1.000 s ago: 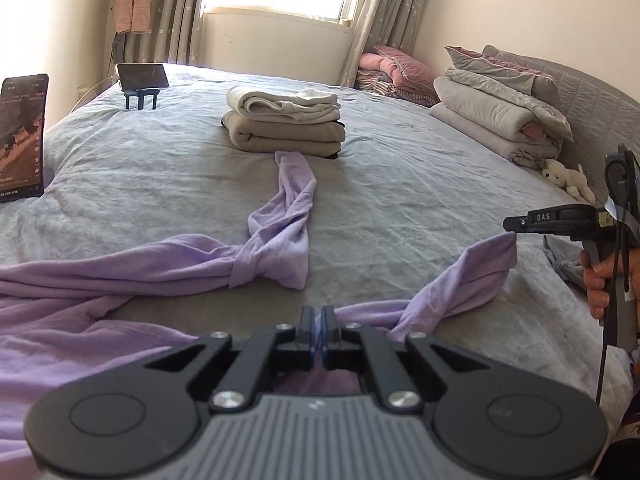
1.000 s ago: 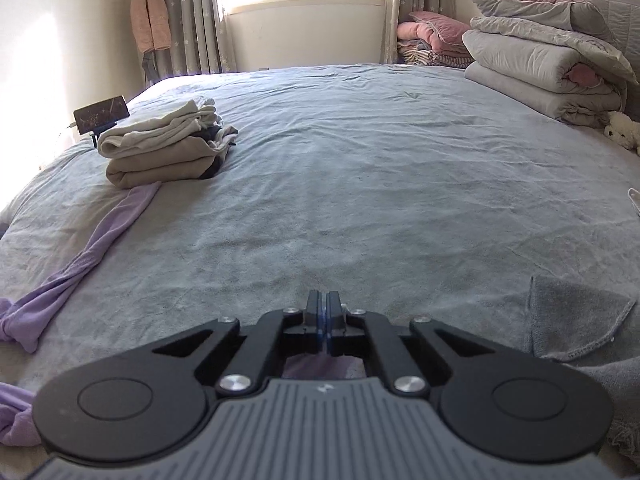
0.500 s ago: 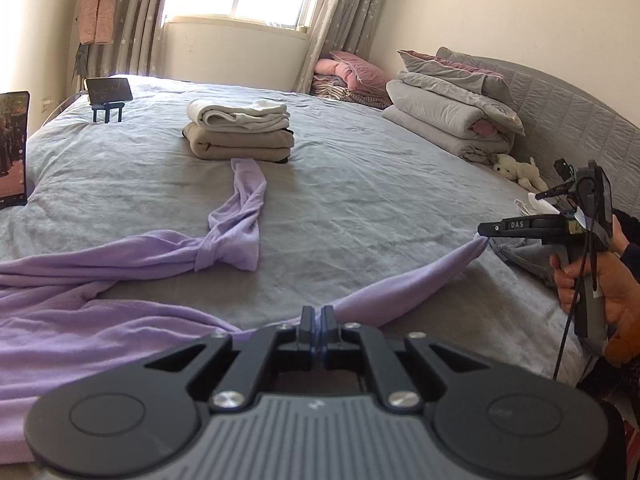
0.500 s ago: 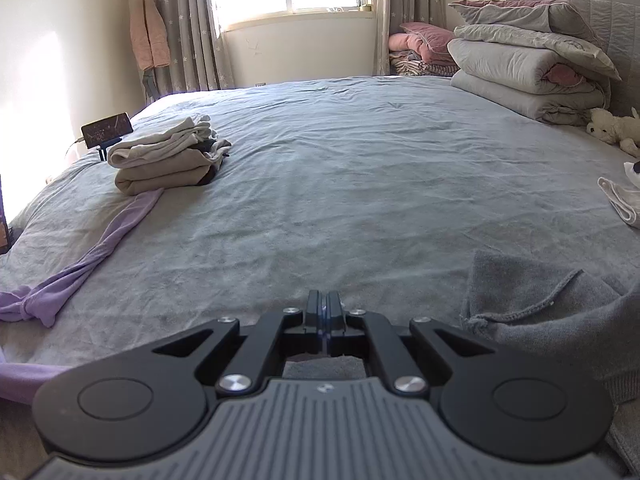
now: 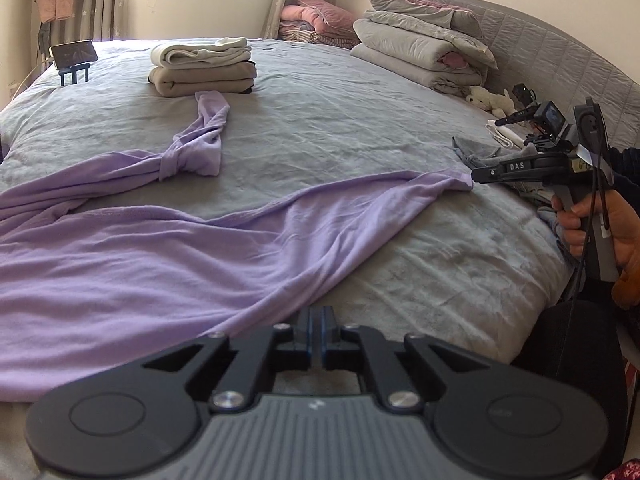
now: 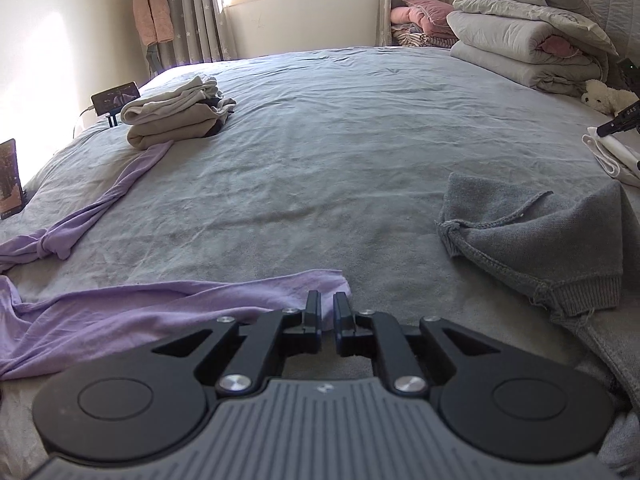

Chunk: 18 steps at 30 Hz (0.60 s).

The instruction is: Fold clothes

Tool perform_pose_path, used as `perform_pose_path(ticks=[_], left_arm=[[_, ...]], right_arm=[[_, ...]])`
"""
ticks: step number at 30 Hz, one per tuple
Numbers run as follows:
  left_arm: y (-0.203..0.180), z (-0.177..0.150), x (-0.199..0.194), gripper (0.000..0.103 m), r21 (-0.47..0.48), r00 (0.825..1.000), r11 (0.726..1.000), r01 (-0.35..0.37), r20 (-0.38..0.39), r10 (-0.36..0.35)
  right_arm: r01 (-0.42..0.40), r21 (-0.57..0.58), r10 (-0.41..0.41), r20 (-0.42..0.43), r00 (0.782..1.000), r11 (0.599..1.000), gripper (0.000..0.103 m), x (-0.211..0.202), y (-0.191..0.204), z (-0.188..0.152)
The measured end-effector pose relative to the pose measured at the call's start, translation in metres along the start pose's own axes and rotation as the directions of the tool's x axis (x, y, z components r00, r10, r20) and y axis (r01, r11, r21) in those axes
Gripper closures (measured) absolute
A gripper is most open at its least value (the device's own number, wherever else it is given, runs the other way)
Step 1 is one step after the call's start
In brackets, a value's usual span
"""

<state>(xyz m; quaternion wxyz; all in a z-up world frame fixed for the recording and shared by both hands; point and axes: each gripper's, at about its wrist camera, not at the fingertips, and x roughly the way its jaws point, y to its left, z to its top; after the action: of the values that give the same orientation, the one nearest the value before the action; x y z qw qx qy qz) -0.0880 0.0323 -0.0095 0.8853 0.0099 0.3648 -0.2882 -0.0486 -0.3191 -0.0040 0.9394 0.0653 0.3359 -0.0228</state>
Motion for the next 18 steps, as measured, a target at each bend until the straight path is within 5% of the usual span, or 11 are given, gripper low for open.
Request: perform_pose_path(ticks=[6, 8, 15, 16, 17, 18], left_arm=[[0.0, 0.016, 0.01, 0.079, -0.02, 0.999, 1.0, 0.015, 0.037, -0.015], [-0.004, 0.022, 0.018, 0.066, -0.018, 0.999, 1.0, 0.012, 0.04, -0.011], [-0.009, 0.034, 0.054, 0.067, -0.028, 0.999, 0.999, 0.042, -0.005, -0.042], [-0.011, 0.035, 0.058, 0.067, -0.025, 0.999, 0.999, 0.044, -0.006, -0.044], [-0.012, 0.035, 0.061, 0.068, -0.021, 0.999, 0.999, 0.044, -0.006, -0.044], [-0.014, 0.035, 0.063, 0.07, -0.014, 0.999, 0.999, 0.04, -0.004, -0.04]], right_arm=[[-0.061, 0.045, 0.062, -0.014, 0.998, 0.997, 0.087, 0.001, -0.003, 0.006], [-0.054, 0.039, 0.055, -0.015, 0.998, 0.998, 0.068, 0.007, -0.001, 0.01], [-0.005, 0.028, 0.006, -0.04, 0.999, 1.0, 0.062, 0.042, -0.006, 0.017], [-0.001, 0.028, 0.002, -0.045, 0.999, 1.0, 0.064, 0.047, -0.007, 0.017], [0.003, 0.023, -0.002, -0.042, 0.999, 1.0, 0.089, 0.05, -0.008, 0.015], [0.004, 0.019, -0.003, -0.036, 0.999, 1.0, 0.103, 0.051, -0.009, 0.014]])
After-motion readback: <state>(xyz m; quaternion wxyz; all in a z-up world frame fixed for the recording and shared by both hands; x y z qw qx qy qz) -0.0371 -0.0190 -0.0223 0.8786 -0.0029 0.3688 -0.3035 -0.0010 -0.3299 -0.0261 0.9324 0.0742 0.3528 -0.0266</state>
